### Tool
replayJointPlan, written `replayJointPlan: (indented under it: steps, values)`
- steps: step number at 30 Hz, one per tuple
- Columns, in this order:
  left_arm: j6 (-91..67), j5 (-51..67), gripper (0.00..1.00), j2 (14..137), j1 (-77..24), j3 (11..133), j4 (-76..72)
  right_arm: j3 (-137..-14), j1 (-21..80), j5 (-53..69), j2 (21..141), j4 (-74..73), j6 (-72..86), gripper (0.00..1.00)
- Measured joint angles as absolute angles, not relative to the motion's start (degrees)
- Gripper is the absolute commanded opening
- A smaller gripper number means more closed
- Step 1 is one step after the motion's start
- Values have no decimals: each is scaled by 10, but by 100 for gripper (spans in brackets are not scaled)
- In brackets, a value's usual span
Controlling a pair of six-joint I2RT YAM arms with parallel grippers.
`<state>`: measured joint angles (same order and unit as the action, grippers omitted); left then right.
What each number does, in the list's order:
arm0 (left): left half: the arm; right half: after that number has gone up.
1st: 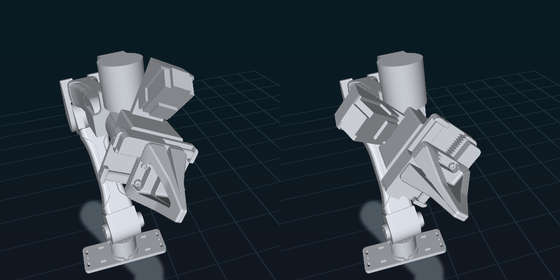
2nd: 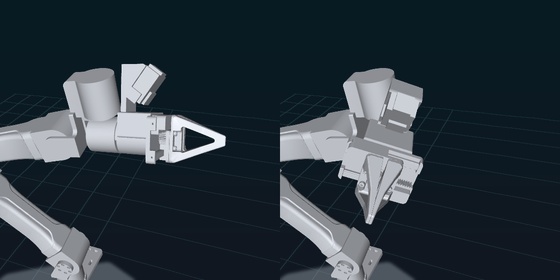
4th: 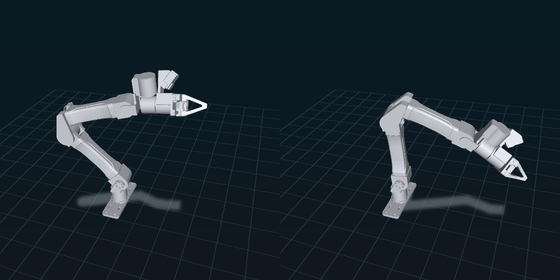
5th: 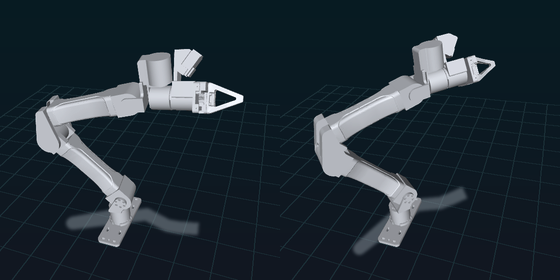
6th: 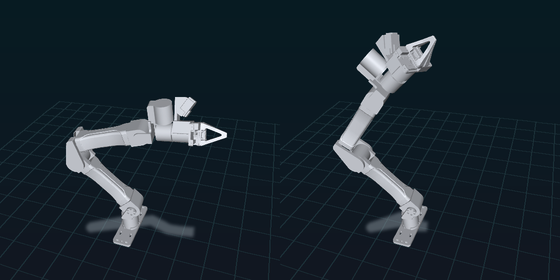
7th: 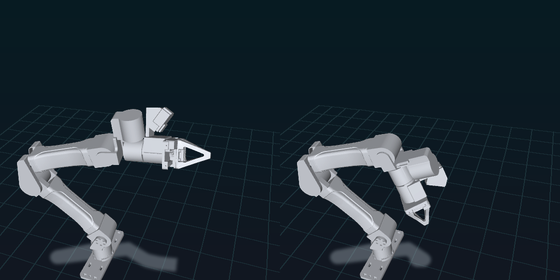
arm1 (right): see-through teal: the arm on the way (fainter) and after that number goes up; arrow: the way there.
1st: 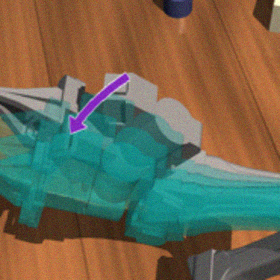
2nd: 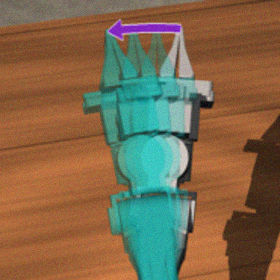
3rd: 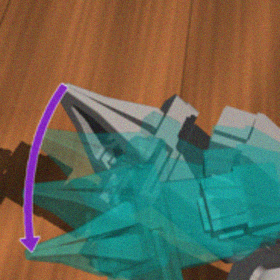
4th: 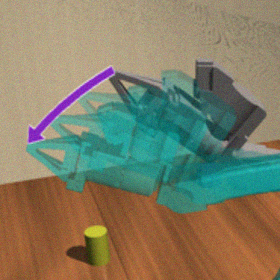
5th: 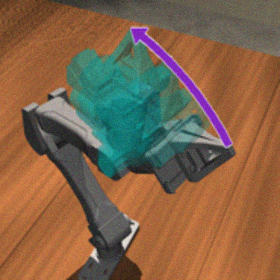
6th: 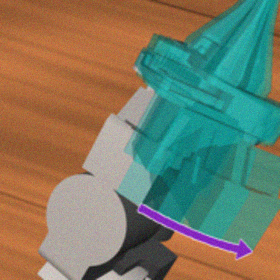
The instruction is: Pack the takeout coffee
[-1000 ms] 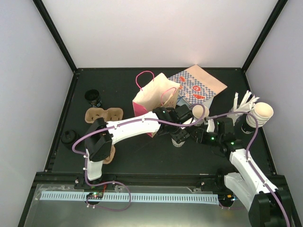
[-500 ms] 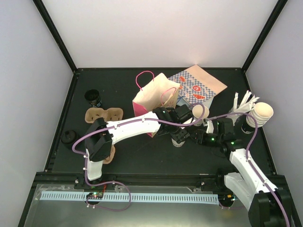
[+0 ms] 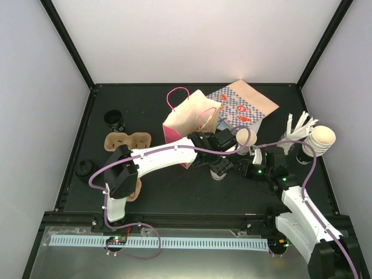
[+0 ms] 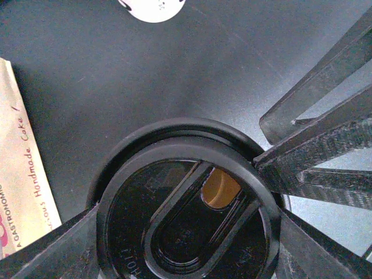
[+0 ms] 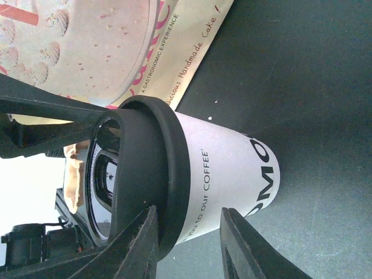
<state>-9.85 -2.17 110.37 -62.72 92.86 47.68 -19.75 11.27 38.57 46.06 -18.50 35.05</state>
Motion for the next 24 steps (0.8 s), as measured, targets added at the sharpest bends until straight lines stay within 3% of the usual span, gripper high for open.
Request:
replayJointPlan:
  steps: [10,24]
  values:
    - [-124,-35,69,1103,-627,927,475,-210,160,307,459,-182,399,37]
    - [-169,-41,69,1118,-632,953,494,-248,170,275,402,-329,359,40]
